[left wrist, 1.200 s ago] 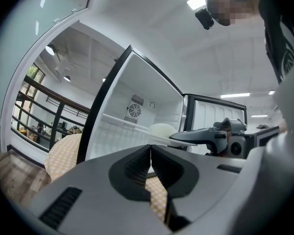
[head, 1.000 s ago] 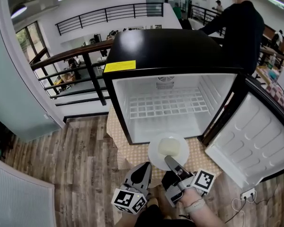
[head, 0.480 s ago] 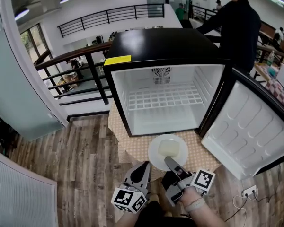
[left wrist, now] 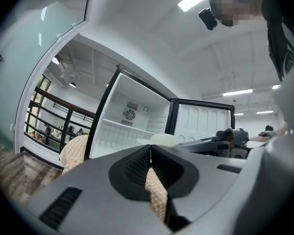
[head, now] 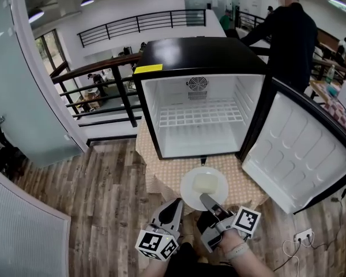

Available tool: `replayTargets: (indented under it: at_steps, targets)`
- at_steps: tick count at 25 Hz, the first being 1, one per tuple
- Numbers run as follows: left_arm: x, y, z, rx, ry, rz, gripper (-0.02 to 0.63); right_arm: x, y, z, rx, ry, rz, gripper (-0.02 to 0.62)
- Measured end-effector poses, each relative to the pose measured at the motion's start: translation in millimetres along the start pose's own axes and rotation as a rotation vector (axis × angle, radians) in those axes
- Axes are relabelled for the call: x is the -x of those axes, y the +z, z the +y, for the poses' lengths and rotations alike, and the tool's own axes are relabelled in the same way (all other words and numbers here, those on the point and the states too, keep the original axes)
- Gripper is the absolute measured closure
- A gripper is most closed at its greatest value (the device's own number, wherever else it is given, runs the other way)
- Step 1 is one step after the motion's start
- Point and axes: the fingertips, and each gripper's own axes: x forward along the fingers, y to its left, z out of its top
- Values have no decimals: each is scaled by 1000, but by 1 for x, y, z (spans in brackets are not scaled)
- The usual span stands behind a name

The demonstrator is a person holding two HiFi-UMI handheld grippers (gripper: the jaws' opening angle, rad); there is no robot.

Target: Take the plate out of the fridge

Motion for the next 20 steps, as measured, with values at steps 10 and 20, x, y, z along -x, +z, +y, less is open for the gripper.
replayTargets:
  at_steps: [10, 20]
  targets:
    - [39, -8, -35, -4, 38, -19, 595, 46, -24, 1, -1, -4, 40, 538]
    - [70, -15, -49, -13, 76, -15, 595, 70, -41, -1, -21, 5, 55, 538]
